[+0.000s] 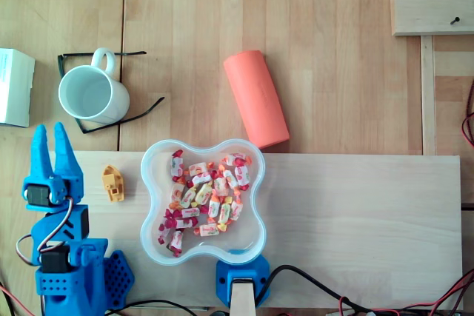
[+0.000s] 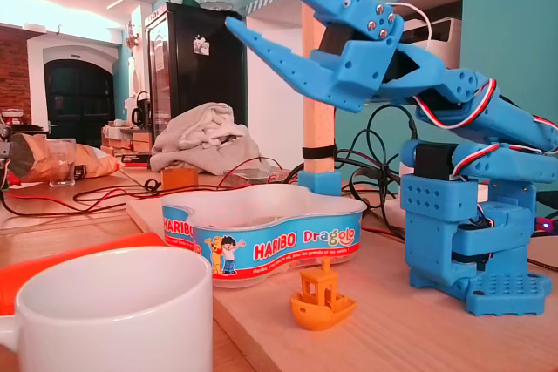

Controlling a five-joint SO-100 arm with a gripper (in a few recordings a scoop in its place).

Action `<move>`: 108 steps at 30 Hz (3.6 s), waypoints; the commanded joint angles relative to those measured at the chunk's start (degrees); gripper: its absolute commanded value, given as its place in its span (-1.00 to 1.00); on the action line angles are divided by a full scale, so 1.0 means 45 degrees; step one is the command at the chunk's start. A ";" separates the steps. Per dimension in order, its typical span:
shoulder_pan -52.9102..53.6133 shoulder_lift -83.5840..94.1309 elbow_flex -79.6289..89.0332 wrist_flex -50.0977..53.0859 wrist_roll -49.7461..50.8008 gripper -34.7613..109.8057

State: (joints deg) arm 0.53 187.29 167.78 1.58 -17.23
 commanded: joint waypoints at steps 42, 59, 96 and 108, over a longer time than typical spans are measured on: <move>0.8809 -1.1074 -0.9434 1.2500 1.8906 -0.28; 1.1367 -1.2051 -1.2422 1.6035 1.8691 -0.28; 1.1465 -1.2090 -0.6934 1.5781 2.4668 -0.28; 1.2578 -1.2324 -0.8594 1.5820 2.3066 -0.28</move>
State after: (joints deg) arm 53.17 131.57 131.92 72.25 86.13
